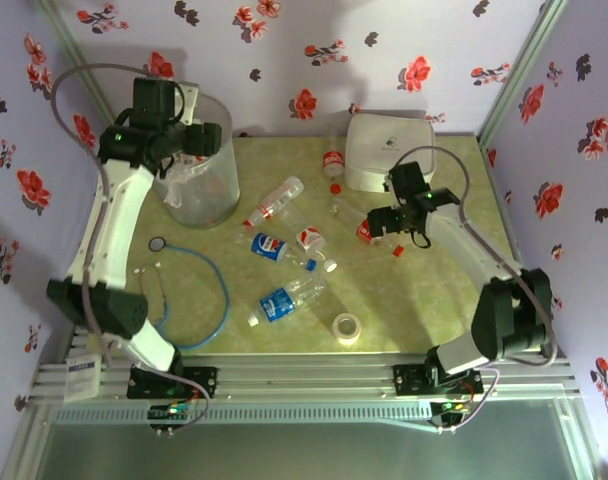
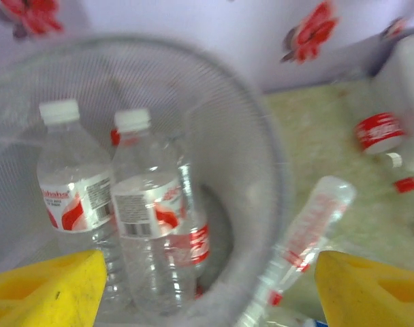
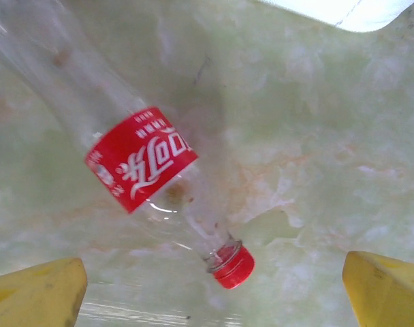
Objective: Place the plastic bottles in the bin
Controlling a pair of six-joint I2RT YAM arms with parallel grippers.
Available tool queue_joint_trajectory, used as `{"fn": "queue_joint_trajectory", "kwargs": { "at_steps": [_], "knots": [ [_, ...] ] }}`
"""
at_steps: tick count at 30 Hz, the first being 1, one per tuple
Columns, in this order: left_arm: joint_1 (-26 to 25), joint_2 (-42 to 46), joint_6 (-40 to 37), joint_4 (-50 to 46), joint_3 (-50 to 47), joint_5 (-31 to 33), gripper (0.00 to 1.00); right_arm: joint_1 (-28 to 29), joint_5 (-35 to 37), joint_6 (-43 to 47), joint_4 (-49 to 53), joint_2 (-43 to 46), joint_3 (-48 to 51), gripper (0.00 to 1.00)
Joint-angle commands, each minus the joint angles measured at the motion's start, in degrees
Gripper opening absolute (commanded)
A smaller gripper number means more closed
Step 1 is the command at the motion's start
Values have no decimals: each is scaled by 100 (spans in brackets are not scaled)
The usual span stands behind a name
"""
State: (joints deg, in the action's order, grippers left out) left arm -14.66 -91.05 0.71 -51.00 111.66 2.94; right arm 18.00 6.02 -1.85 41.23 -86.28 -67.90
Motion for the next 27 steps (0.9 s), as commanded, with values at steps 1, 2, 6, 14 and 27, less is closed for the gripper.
{"fn": "queue_joint_trajectory", "kwargs": {
  "at_steps": [1, 2, 6, 14, 27],
  "knots": [
    [-384, 732, 131, 180, -535, 367, 82, 29, 97, 1052, 565, -365, -212, 95],
    [-536, 902, 305, 262, -780, 357, 82, 28, -34, 1221, 549, -421, -235, 95],
    [-1149, 1491, 880, 845, -1972, 13, 83, 33, -394, 1731, 691, -787, -467, 94],
    [-1635, 2114, 2556, 3044, -4331, -1041, 84, 19, -340, 2385, 662, -1619, -836, 92],
    [-1707, 1927, 3254, 4025, -4921, -1146, 85, -48, -707, 2413, 212, -2299, -910, 74]
  ]
}}
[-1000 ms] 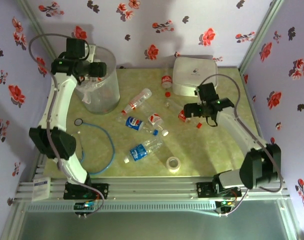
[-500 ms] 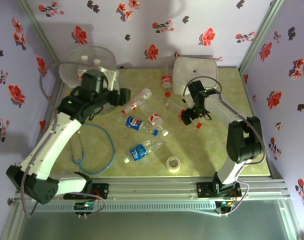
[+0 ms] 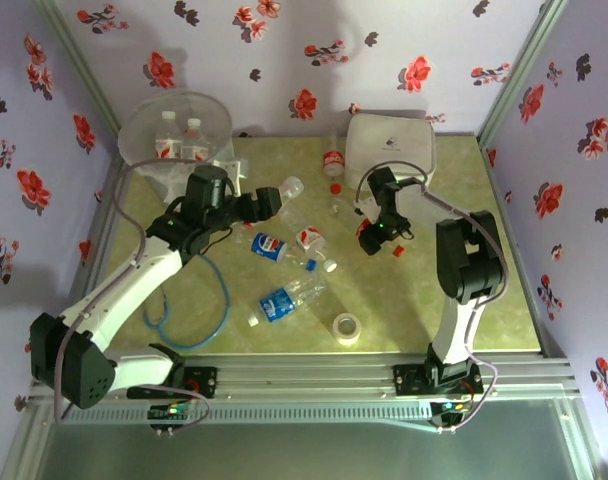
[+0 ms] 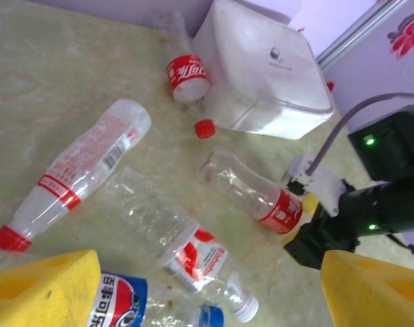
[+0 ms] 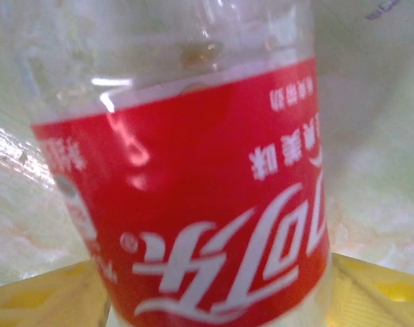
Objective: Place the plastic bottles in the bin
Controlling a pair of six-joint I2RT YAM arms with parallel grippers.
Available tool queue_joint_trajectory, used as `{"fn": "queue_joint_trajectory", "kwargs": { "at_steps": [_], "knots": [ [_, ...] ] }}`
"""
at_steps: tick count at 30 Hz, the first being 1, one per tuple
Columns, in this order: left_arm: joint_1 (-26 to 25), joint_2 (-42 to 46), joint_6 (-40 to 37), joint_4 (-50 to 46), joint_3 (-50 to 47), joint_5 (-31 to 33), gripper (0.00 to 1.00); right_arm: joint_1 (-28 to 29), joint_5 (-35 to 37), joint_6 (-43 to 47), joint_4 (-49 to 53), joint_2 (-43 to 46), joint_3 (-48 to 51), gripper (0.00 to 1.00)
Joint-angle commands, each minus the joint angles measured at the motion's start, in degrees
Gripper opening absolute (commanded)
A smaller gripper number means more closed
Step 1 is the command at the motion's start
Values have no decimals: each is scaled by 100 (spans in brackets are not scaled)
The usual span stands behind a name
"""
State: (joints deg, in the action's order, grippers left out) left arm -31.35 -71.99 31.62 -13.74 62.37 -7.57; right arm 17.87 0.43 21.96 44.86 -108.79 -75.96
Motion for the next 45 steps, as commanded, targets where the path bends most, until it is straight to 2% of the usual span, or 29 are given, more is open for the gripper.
{"fn": "queue_joint_trajectory", "kwargs": {
  "at_steps": [1, 7, 11, 14, 19, 23, 27, 33, 45],
  "knots": [
    [-40, 19, 152, 265, 36, -95, 85, -38, -108, 2, -171, -46, -87, 69],
    [-38, 1, 163, 295, 117, -100, 86, -38, -16, -221, -84, 234, 4, 50],
    [-38, -85, 255, 404, 200, -162, 86, -34, 22, -433, 41, 669, 129, 48],
    [-38, -154, 409, 666, 232, -299, 89, -29, -29, -768, 23, 1171, 243, 42],
    [-37, -475, 875, 1551, 329, -749, 100, 210, -625, -1915, -1082, 2416, 1009, 40],
    [-63, -866, 1254, 2167, 522, -1050, 100, 654, -1168, -2557, -2074, 3348, 1828, 36],
    [-216, -1215, 1352, 2347, 755, -1088, 100, 880, -1436, -3012, -2350, 3859, 2256, 36],
    [-531, -1744, 1368, 2342, 1134, -1206, 100, 1019, -1714, -3240, -2567, 4216, 2543, 36],
    [-820, -2276, 1392, 2525, 1481, -1369, 99, 1073, -1915, -3215, -2631, 4029, 2445, 36]
  ]
}}
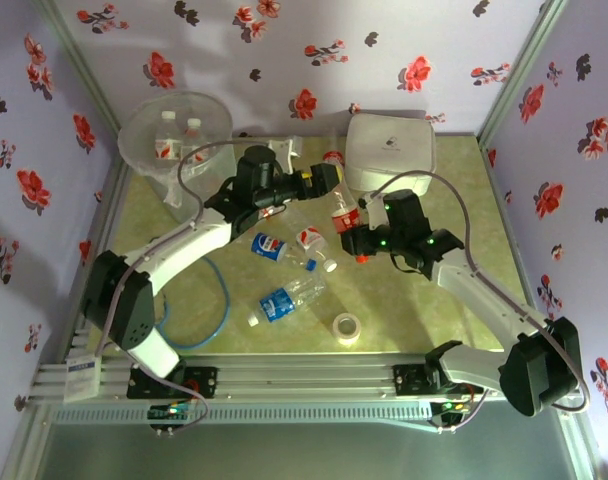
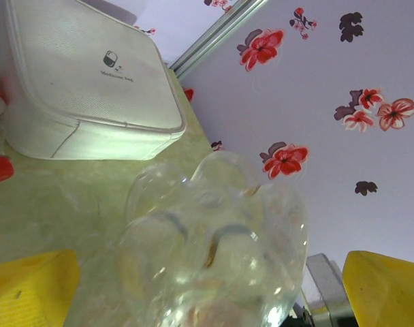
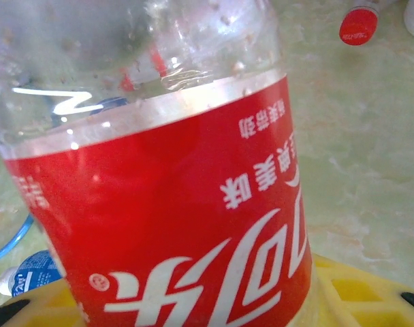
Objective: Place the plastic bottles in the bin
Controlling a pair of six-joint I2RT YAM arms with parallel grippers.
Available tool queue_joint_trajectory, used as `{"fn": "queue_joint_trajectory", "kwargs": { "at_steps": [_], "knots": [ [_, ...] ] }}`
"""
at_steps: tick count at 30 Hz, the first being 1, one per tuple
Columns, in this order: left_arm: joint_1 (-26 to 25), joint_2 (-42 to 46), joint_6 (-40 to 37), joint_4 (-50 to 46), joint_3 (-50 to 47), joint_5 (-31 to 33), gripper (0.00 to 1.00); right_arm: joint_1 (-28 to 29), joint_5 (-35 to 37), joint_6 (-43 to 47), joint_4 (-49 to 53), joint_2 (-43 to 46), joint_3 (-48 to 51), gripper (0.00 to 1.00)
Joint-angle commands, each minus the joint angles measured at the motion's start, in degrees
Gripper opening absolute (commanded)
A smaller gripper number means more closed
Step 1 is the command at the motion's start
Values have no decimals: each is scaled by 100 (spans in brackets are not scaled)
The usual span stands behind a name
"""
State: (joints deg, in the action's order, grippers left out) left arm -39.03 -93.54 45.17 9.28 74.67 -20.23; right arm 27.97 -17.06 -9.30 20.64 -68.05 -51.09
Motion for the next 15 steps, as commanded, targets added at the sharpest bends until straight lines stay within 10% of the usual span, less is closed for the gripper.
{"fn": "queue_joint_trajectory", "kwargs": {
  "at_steps": [1, 15],
  "knots": [
    [-53, -174, 38, 224, 290, -104, 96, 69, -172, -81, -198, -37, -33, 36],
    [-54, -463, -281, -172, 825, -70, 50, 86, -206, -73, -230, -1, -6, 51]
  ]
}}
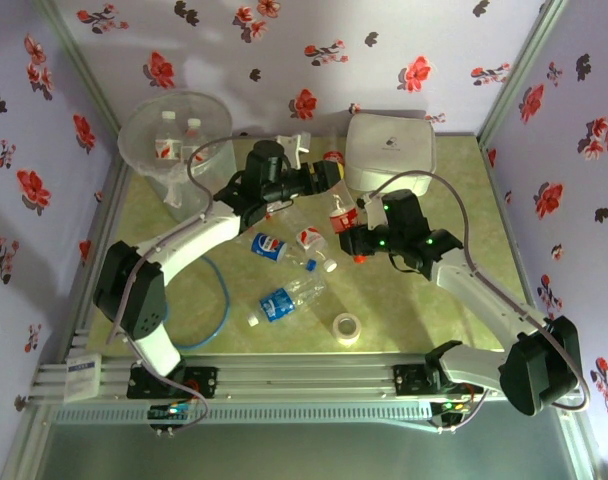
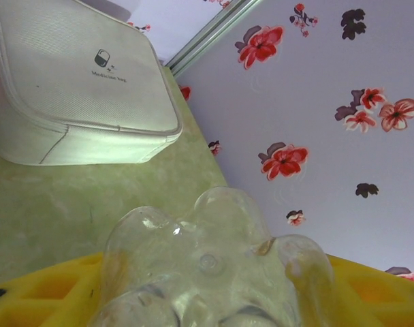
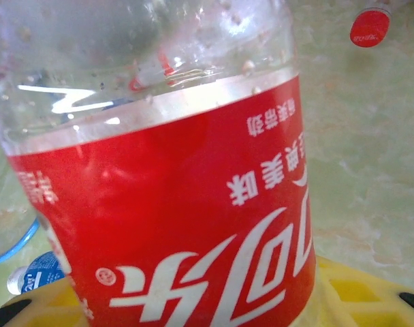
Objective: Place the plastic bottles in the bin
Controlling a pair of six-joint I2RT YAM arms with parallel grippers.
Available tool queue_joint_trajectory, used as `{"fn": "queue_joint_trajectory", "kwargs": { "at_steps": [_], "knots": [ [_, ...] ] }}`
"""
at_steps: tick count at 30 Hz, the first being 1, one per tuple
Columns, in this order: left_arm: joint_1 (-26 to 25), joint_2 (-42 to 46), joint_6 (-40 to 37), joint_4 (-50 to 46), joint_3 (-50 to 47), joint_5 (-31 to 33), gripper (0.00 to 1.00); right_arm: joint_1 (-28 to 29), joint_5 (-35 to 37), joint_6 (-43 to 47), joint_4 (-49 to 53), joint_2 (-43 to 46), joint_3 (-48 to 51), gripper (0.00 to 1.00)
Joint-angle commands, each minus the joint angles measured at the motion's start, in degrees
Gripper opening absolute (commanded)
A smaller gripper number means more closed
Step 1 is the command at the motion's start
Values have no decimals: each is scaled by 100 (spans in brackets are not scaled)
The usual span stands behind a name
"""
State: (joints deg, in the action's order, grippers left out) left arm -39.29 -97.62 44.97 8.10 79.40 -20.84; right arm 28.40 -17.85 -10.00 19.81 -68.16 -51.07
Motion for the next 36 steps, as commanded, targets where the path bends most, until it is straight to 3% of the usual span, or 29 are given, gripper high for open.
{"fn": "queue_joint_trajectory", "kwargs": {
  "at_steps": [1, 2, 4, 5, 13, 18, 23, 30, 33, 36],
  "knots": [
    [-19, -55, -346, -152, 450, 13, 48, 43, -103, 2, -144, 45, -15, 60],
    [-5, -68, -411, -239, 543, 13, 44, 43, -73, 7, -145, 83, -22, 68],
    [38, -90, -571, -479, 775, 5, 42, 42, 9, 39, -120, 198, -48, 94],
    [59, -99, -669, -604, 885, 2, 42, 43, 74, 58, -81, 257, -75, 99],
    [875, 147, -1827, -1998, 2221, 105, 39, -123, 1257, 292, 634, 953, -319, 99],
    [1849, 309, -2616, -2936, 3447, 566, 33, -355, 1318, 227, 770, 1027, -132, 99],
    [2711, 367, -3122, -3296, 4321, 1094, 25, -441, 1310, 121, 691, 872, -24, 99],
    [3739, 68, -3110, -3124, 4346, 1460, 10, -457, 1349, 147, 810, 600, -122, 99],
    [3865, -320, -3273, -3124, 4384, 1424, 1, -458, 1382, 181, 888, 635, -101, 99],
    [3859, -691, -3457, -3231, 4463, 1135, 0, -467, 1433, 200, 958, 649, -85, 99]
  ]
}}
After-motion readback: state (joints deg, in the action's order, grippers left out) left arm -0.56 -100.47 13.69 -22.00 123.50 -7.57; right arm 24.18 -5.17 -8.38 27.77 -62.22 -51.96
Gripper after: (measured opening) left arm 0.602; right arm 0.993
